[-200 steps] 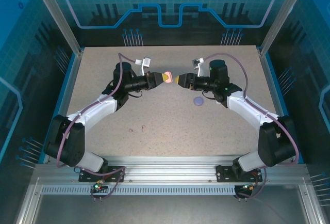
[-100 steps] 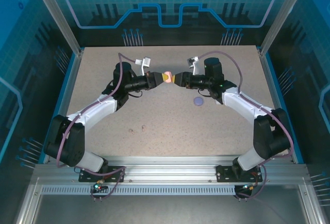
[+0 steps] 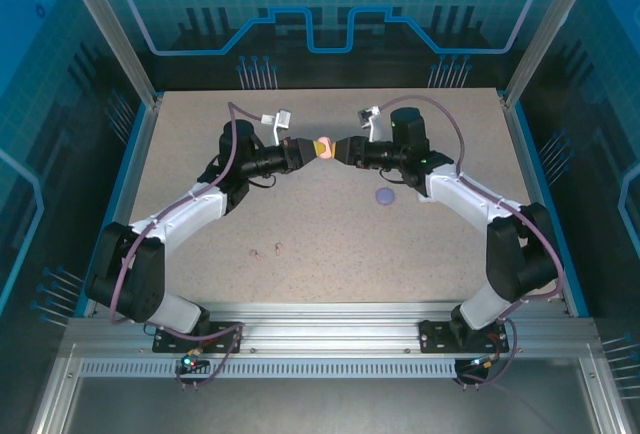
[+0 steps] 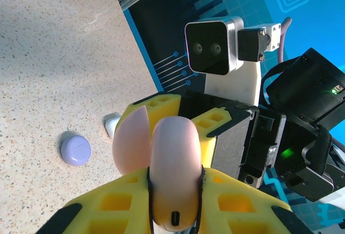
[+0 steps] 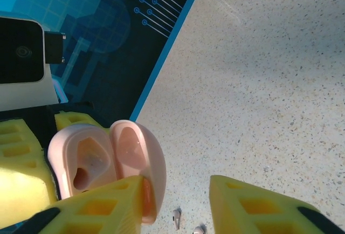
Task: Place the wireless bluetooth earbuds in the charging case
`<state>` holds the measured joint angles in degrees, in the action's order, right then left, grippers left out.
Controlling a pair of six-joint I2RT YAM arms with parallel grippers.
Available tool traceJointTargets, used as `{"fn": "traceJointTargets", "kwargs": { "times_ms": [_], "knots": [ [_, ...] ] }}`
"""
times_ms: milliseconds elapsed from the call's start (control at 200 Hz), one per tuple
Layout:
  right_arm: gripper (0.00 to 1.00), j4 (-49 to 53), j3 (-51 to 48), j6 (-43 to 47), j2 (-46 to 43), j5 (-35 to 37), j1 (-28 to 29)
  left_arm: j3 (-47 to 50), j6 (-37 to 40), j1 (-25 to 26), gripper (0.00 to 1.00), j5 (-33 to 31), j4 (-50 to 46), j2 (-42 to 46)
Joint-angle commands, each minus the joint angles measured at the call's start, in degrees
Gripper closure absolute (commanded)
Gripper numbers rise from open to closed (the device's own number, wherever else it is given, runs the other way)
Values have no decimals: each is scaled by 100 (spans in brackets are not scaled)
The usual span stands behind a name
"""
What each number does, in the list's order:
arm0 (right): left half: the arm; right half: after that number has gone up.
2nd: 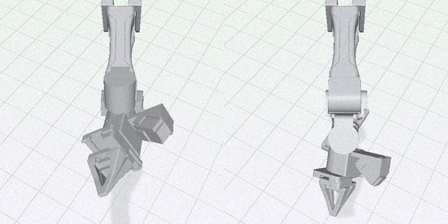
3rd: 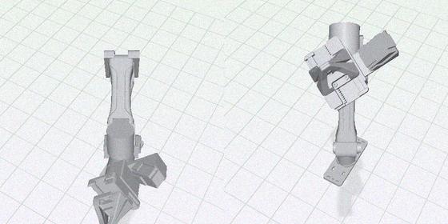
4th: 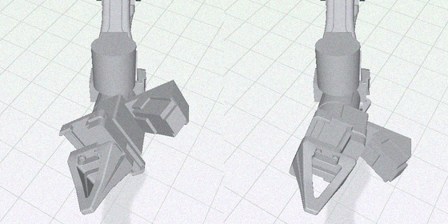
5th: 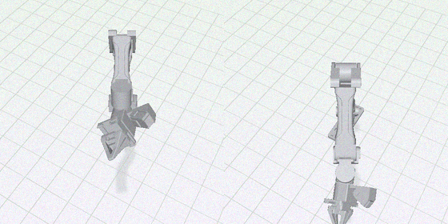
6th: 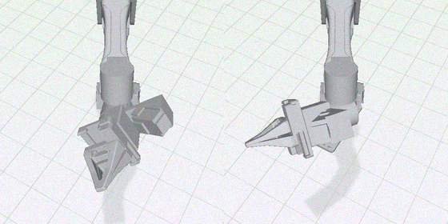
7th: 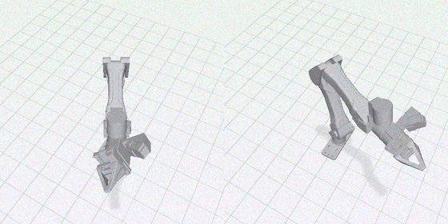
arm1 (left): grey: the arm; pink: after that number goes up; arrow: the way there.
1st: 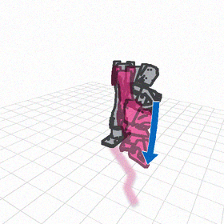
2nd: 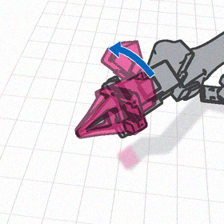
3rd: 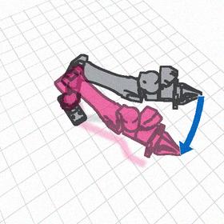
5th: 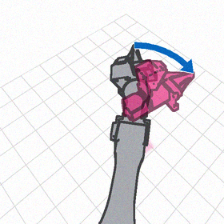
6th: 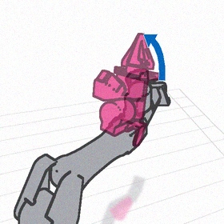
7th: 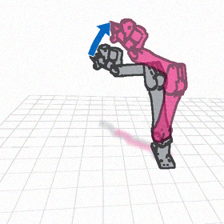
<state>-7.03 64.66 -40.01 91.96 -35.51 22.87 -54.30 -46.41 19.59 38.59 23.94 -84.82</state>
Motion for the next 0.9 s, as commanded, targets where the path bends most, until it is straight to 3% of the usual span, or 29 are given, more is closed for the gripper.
{"fn": "traceJointTargets", "kwargs": {
  "times_ms": [0,165,325,405,535,590,655,785,895],
  "knots": [
    [70,-44,200,12,135,-90,102,-149,-28,49,100,233,242,-36],
    [83,-53,276,-7,199,-130,103,-162,-50,57,100,254,254,-64],
    [88,-2,323,7,217,-150,113,-156,-78,62,100,245,295,-68],
    [100,26,302,27,211,-143,112,-159,-70,62,100,237,293,-59],
    [100,122,249,106,182,-107,111,-200,-52,58,100,234,259,-43],
    [90,170,248,131,186,-110,112,-223,-52,62,100,237,250,-37],
    [89,206,248,159,190,-119,113,-230,-62,60,100,230,243,-50],
    [100,204,266,173,208,-168,112,-230,-70,62,100,237,251,-45],
    [100,262,301,220,193,-196,113,-246,-87,62,100,224,250,-44]
  ]
}}
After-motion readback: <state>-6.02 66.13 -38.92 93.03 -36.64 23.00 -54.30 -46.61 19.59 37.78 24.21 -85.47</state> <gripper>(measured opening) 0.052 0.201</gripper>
